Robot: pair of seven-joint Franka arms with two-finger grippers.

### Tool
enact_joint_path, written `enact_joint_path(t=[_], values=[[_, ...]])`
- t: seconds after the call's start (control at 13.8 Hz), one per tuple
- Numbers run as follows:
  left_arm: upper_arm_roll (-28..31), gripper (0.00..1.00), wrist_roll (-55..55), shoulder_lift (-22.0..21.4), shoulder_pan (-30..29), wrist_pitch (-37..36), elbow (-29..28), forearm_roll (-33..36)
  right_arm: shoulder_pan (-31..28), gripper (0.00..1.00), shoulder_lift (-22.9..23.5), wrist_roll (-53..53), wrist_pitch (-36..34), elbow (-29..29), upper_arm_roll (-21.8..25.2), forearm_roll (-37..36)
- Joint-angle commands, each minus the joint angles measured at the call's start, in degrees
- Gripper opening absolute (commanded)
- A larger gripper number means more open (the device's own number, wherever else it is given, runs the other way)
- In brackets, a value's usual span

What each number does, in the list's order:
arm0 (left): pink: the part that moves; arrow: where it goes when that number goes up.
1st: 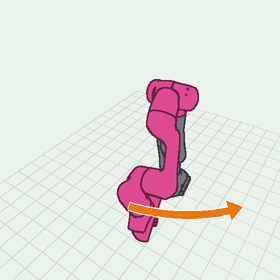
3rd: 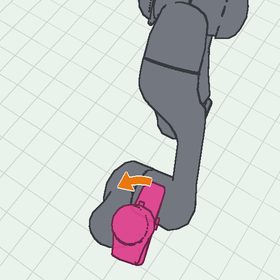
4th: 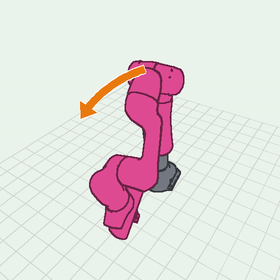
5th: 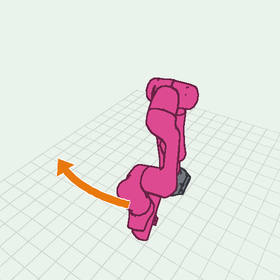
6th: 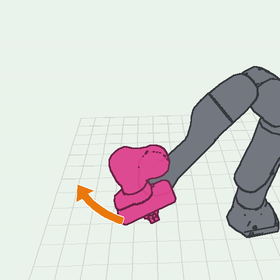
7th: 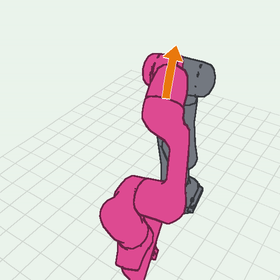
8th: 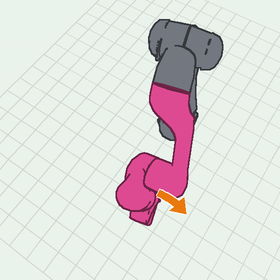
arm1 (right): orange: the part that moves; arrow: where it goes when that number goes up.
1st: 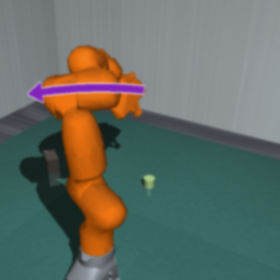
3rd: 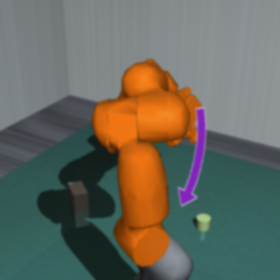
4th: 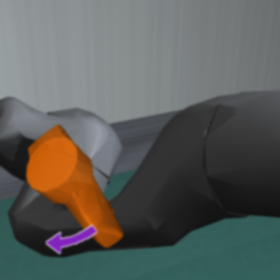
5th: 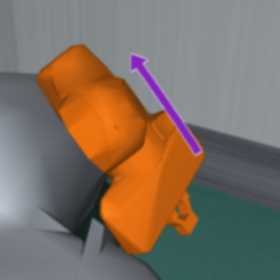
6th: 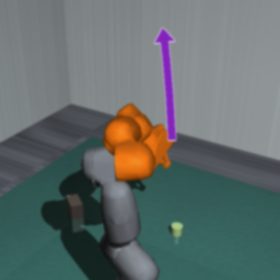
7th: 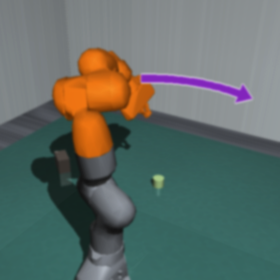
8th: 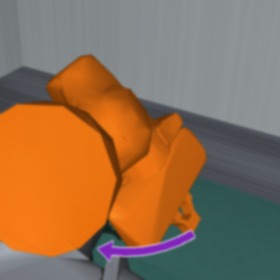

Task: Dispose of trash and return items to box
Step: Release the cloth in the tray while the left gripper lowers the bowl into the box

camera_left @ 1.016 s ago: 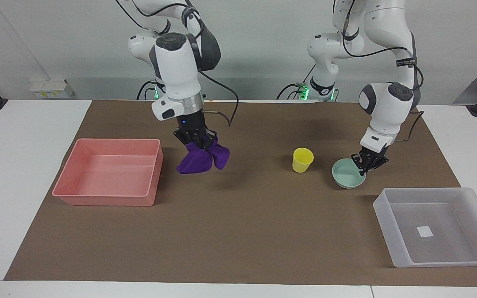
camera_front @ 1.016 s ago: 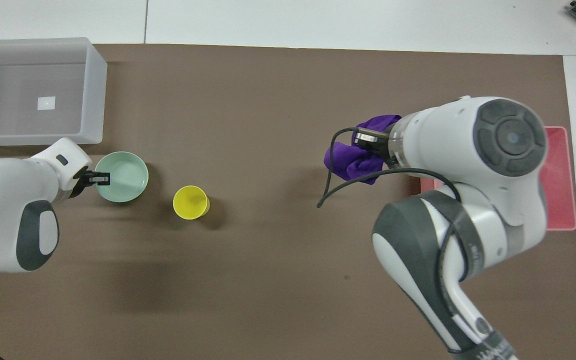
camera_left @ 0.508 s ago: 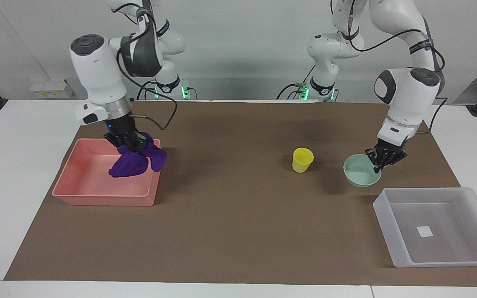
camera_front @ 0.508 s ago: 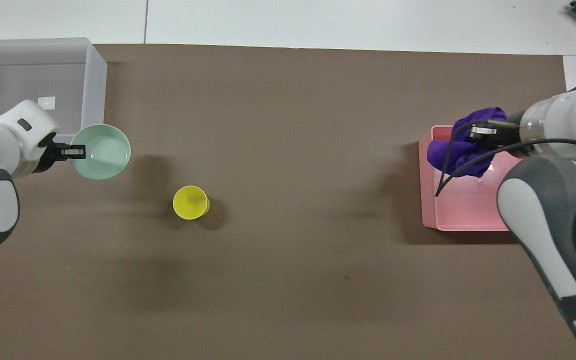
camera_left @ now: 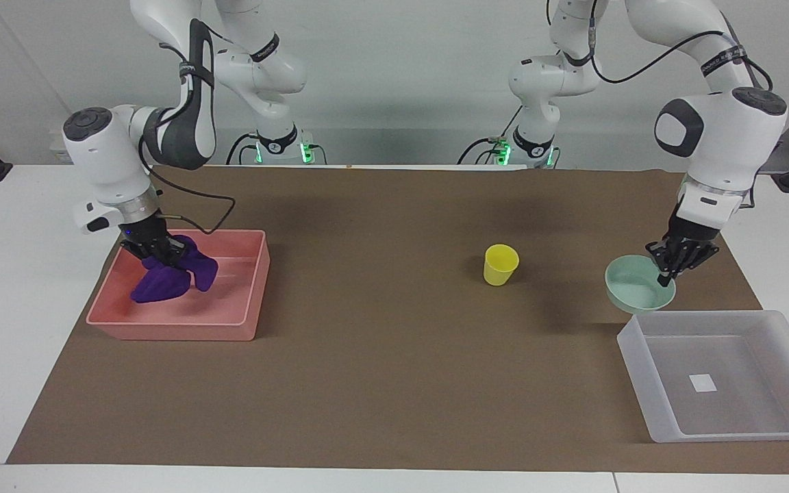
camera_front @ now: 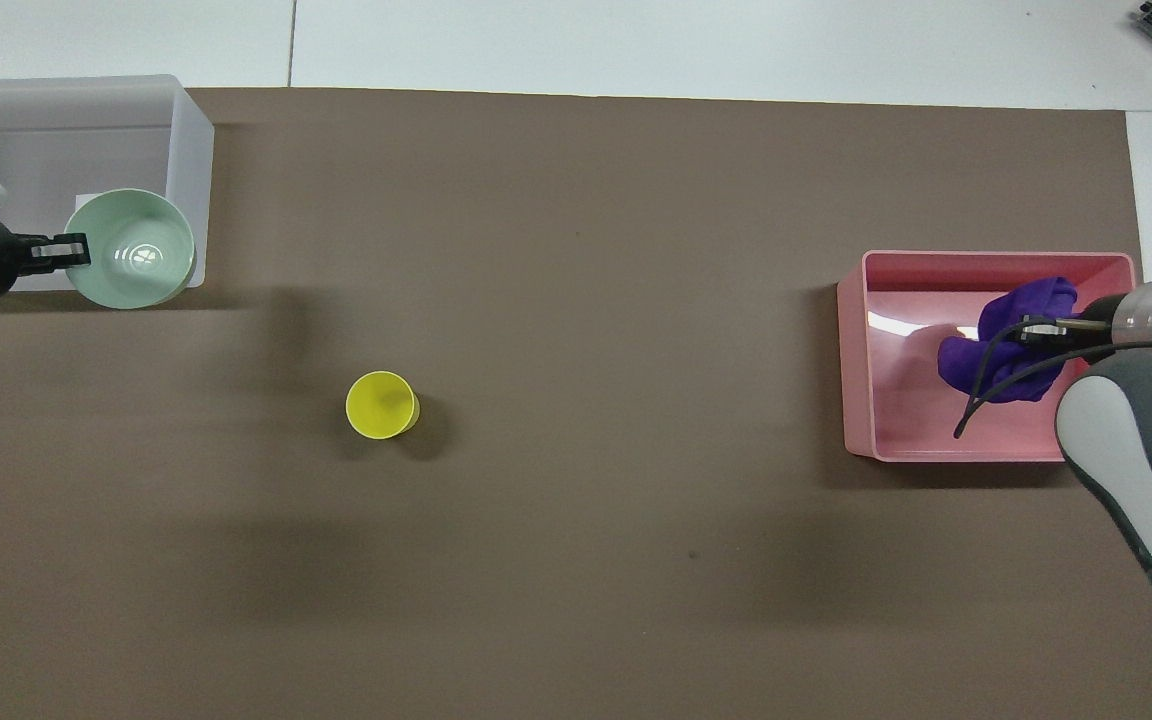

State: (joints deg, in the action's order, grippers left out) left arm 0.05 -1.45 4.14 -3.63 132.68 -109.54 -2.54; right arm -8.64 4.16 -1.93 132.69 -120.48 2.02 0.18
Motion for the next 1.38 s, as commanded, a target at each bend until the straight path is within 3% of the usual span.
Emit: enact_joint_path(t=[0.0,0.07,0.15,0.22,0.36,0.51,0.73,0.94,1.31], values=[[-0.3,0.00,-0.1,5.9,-2.1,-1.7,8.2,-0.9,-0.1,0.20,1.9,0.1,3.5,-1.1,-0.6,0.6],[-0.3,0.00,-0.1,8.0,-2.3,-1.8,11.2,-0.8,-0.1,0.48,1.9,0.2,3.5,-1.1,-0.6,0.6],[-0.3,0.00,-0.1,10.2,-3.2,-1.7,14.0,-0.8,-0.1,0.82,1.9,0.4,3.4,-1.0,-0.6,0.6],[-0.3,0.00,-0.2,12.5,-5.1,-1.7,16.9,-0.6,-0.1,1.00,1.8,0.4,3.0,-0.7,-0.6,0.6],[-0.3,0.00,-0.2,18.3,-6.0,-1.6,23.2,-0.6,0.9,1.00,0.5,1.5,2.2,0.2,-0.9,0.5],[-0.4,0.00,-0.2,25.0,-7.1,-1.6,30.8,-0.5,3.6,1.00,-0.6,6.6,-3.4,3.1,-1.1,-0.1],[-0.6,0.00,-0.3,32.7,-8.8,0.9,37.0,-0.7,7.3,1.00,-3.0,12.9,-9.7,6.3,-1.0,-0.7],[-0.6,0.00,-0.3,36.0,-9.2,4.9,37.1,-0.7,7.8,1.00,-5.6,13.7,-18.1,11.0,-1.1,-2.5],[-0.4,0.00,-0.1,36.0,-9.2,6.7,34.3,0.0,7.2,1.00,-7.9,13.3,-34.7,23.5,-1.0,-1.9]])
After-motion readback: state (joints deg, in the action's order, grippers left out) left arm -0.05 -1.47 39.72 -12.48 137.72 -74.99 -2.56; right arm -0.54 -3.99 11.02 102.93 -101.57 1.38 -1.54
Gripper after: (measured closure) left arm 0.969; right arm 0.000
